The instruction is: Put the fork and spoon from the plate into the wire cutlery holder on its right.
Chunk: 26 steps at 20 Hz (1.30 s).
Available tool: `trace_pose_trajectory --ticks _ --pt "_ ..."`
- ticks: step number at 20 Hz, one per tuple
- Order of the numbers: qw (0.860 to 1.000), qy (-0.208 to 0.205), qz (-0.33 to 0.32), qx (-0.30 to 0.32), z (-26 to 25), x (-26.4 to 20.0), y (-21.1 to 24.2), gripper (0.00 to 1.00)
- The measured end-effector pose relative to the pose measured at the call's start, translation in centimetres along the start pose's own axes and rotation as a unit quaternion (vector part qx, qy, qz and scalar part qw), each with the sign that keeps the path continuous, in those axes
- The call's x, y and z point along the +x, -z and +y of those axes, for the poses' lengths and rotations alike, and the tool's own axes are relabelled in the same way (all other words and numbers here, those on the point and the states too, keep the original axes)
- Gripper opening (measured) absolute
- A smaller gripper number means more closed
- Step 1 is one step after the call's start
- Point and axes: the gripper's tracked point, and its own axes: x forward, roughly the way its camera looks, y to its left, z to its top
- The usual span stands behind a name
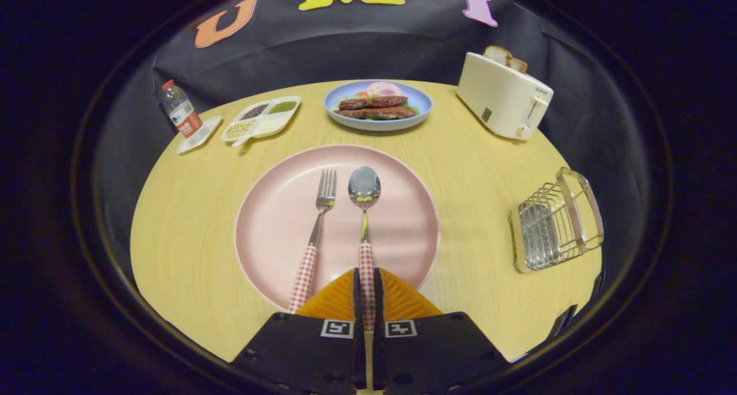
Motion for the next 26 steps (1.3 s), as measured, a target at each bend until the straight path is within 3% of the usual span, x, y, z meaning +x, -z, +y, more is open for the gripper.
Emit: trace_pose_trajectory --ticks 9,12,16,21,26 --pt "0.998 -0.061 0.021 0.005 -4.3 -9.5 -3.8 0.05" --pt "0.997 -0.068 0.037 0.024 -9.0 -14.0 -5.5 0.05" --pt "0.995 -0.046 0.078 0.037 -16.1 -17.0 -6.0 0.05" --pt "0.981 -0.039 0.174 0.076 -21.0 -18.1 -3.5 0.05" --pt "0.955 -0.043 0.273 0.106 -20.8 -16.8 -1.3 0.05"
